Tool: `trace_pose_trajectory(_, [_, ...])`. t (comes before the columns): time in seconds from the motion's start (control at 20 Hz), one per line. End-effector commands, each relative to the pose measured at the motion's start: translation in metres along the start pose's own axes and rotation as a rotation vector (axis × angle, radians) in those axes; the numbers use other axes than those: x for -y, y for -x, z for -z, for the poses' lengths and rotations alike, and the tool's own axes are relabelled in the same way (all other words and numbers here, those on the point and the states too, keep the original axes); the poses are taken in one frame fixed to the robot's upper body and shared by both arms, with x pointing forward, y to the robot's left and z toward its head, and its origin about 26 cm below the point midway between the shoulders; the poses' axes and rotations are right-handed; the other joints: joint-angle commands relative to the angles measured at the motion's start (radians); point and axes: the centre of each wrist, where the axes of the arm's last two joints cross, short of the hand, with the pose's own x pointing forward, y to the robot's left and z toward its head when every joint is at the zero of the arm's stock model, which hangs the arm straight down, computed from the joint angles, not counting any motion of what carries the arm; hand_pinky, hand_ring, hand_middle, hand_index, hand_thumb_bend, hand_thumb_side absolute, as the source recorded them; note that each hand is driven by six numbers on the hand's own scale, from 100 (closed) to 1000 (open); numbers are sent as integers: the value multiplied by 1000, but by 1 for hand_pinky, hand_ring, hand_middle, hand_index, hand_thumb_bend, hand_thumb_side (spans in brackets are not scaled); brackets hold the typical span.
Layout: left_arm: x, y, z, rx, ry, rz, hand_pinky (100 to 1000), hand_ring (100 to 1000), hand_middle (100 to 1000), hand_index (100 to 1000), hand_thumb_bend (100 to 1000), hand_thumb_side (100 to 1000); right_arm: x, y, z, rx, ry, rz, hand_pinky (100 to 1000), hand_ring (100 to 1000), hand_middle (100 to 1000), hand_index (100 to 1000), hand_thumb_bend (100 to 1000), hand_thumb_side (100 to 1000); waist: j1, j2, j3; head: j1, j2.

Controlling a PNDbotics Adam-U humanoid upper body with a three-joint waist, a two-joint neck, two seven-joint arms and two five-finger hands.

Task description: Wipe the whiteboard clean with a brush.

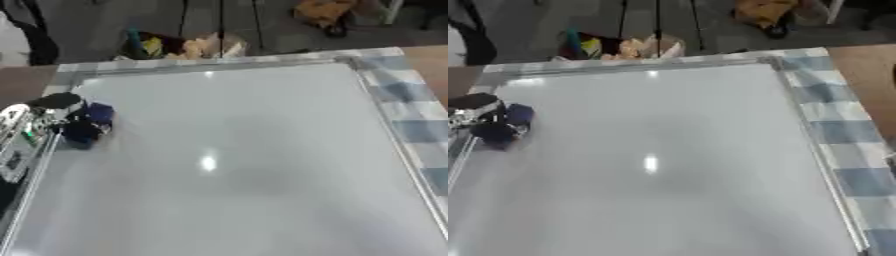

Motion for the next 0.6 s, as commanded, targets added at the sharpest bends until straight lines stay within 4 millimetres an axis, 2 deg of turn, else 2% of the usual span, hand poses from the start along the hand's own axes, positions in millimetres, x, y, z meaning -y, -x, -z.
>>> trace_pose_trajectory(0.05, [-7, -8, 0, 25, -9, 23, 371, 514, 468, 750, 150, 703, 5, -4, 6, 24, 14, -4, 791, 817, 734, 784, 100, 878, -1, -23, -4, 4, -12])
trace_pose_trajectory(0.6, [-11, -26, 1, 91, 6, 38, 369, 513, 466, 752, 140, 720, 5, -4, 6, 22, 16, -1, 791, 817, 733, 783, 100, 876, 1, -24, -6, 11, -12])
